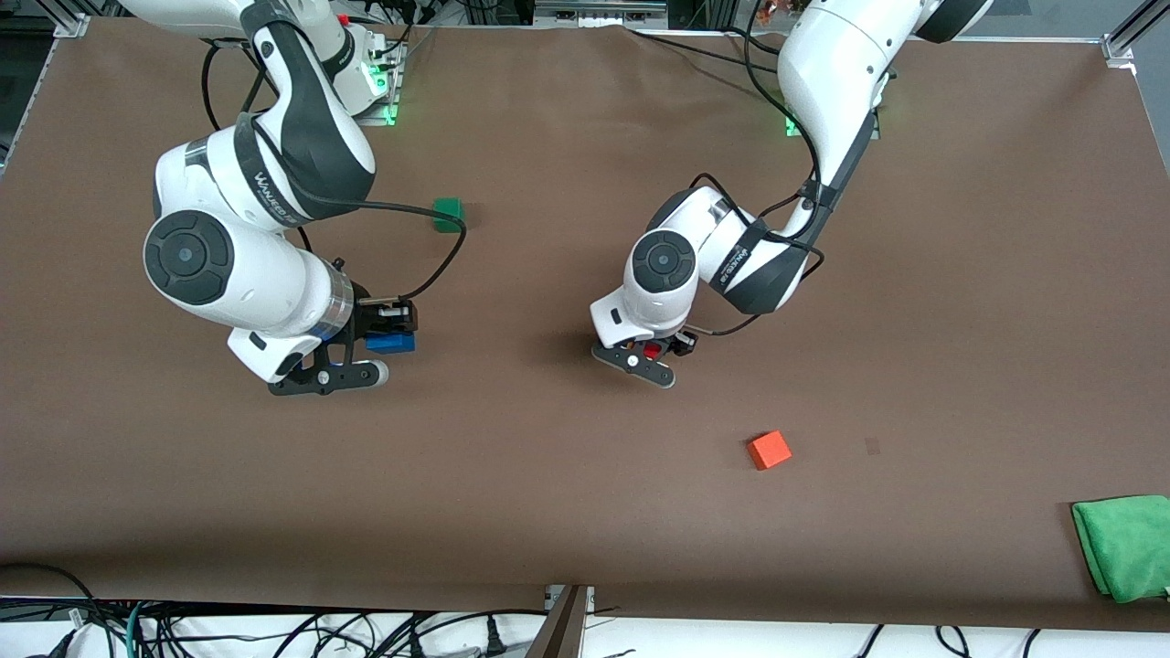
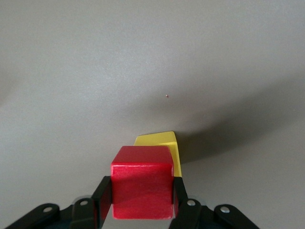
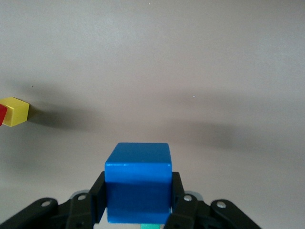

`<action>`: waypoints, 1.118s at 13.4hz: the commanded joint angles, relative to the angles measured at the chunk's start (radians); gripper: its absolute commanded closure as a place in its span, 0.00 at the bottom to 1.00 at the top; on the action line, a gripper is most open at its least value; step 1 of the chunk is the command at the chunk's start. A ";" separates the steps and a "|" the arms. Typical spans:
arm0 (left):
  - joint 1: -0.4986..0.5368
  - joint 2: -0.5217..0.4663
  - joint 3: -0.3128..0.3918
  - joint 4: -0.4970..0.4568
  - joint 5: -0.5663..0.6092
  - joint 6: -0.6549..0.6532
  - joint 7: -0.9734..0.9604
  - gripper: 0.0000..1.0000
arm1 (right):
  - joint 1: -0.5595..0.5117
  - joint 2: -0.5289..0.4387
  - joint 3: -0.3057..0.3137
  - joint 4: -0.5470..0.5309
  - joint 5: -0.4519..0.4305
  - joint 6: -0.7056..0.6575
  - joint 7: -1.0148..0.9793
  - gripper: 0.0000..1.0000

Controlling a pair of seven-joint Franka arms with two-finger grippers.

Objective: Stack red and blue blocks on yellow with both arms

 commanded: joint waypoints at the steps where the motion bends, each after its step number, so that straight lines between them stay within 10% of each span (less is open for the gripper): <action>1: -0.011 -0.011 0.002 -0.013 0.026 0.011 -0.043 1.00 | 0.009 0.016 -0.001 0.033 0.012 -0.008 0.017 0.82; 15: -0.016 -0.005 0.000 -0.036 0.026 0.039 -0.080 1.00 | 0.046 0.016 -0.001 0.033 0.011 -0.001 0.103 0.82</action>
